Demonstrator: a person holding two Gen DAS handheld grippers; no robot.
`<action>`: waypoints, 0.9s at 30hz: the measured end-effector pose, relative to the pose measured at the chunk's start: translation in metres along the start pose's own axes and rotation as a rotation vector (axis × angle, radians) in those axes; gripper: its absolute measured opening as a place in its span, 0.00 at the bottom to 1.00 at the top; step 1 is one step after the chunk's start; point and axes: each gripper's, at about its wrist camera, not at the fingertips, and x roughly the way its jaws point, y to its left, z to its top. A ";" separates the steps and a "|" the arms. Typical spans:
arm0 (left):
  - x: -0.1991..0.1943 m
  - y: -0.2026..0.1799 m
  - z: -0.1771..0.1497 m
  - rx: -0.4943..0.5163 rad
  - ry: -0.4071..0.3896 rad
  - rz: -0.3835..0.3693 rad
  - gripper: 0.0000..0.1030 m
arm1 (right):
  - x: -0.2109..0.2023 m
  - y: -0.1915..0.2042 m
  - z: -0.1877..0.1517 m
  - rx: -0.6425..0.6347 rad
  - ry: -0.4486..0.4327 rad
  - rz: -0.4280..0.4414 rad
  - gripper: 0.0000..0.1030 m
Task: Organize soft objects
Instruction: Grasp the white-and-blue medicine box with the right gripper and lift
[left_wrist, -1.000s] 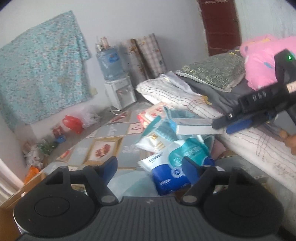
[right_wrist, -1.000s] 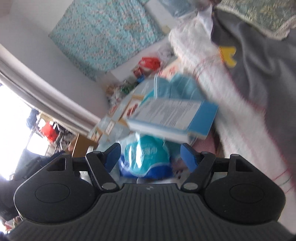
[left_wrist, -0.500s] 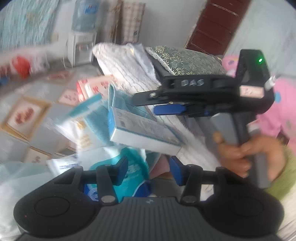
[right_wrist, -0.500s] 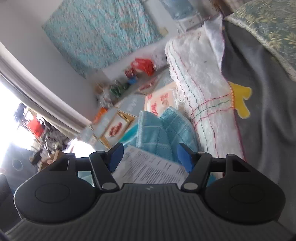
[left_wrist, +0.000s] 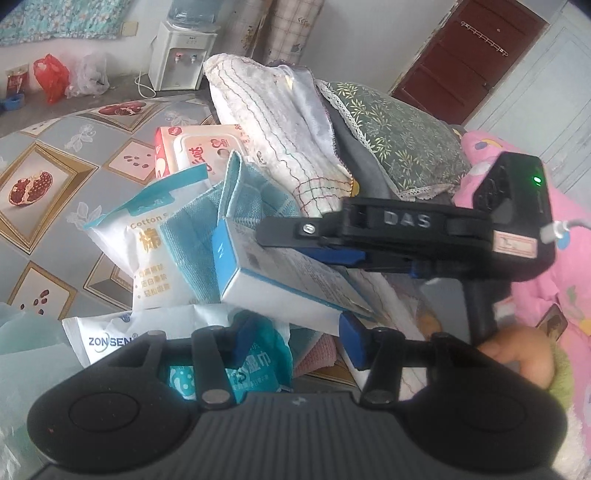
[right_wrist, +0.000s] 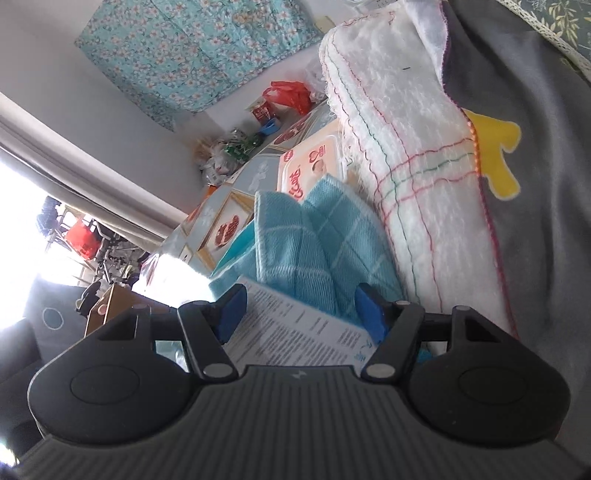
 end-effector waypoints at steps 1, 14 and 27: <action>-0.001 0.000 -0.001 -0.005 0.001 -0.004 0.49 | -0.005 -0.001 -0.002 0.001 -0.001 0.004 0.64; -0.004 -0.004 -0.015 -0.034 -0.002 -0.002 0.46 | -0.031 -0.016 -0.046 0.097 0.030 0.106 0.63; -0.019 -0.010 -0.025 -0.040 -0.029 0.018 0.30 | -0.045 -0.027 -0.062 0.193 -0.037 0.155 0.51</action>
